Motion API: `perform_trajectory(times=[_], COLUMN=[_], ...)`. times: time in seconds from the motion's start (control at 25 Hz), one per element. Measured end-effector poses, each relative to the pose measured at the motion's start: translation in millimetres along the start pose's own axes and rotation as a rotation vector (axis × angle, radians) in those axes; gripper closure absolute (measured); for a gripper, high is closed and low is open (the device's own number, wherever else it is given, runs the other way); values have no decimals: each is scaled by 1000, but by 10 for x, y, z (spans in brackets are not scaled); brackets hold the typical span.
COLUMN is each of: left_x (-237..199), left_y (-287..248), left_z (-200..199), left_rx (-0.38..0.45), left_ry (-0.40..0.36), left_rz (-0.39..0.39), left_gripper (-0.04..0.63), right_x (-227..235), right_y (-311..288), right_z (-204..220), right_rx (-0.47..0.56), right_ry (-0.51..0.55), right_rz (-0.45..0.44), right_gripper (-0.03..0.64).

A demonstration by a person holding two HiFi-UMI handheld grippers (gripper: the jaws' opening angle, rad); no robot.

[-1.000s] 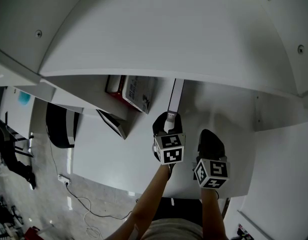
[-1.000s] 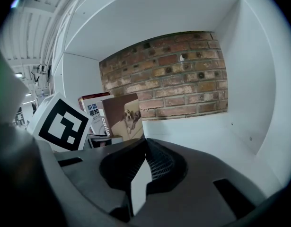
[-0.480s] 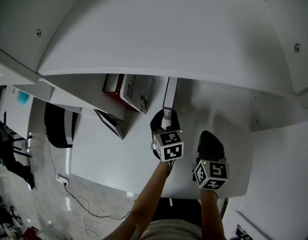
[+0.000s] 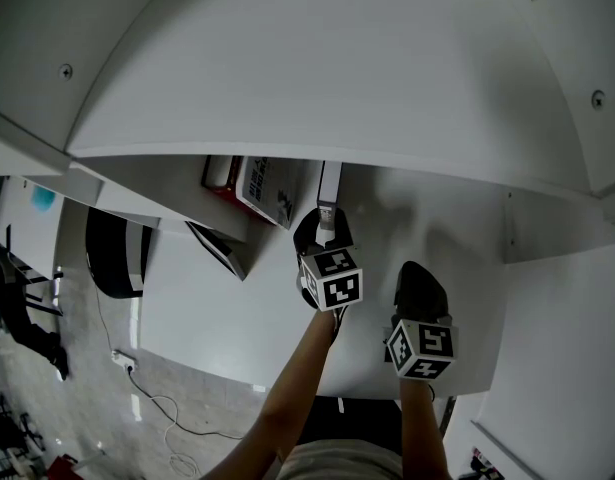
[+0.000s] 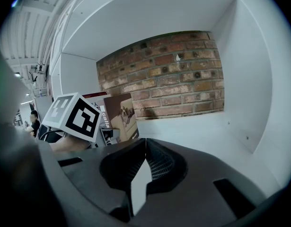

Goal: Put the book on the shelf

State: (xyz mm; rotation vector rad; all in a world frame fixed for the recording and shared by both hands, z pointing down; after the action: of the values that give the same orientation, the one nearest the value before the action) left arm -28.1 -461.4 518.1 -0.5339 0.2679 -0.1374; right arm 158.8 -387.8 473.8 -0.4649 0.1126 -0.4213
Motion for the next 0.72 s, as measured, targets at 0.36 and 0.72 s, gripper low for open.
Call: perform_trajectory(times=[0.36,0.72], left_x=[10,14], left_y=[-104,-129], left_z=[-53,-51], left_rx=[-3,8], left_ry=[18,36], left_rz=[-4,16], left_gripper=[442,439], right_x=[31,70], right_y=[-35,-56], right_z=[-1,-5], right_rx=[-4,-7], right_ry=[-4,-2], right_rz=[5,6], right_gripper=[600,600])
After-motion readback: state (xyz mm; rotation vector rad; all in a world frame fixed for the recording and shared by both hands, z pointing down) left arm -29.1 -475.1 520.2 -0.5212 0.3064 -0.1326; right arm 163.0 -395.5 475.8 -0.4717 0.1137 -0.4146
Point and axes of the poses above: the fingertips, and each gripper's own axes: y backward along the fingers, x to its right, z out of its underside, the point moved 7 cm from there along y, backward along the fingers, and after that the axes turned 11 degrees about y, right-handed, at the moved point
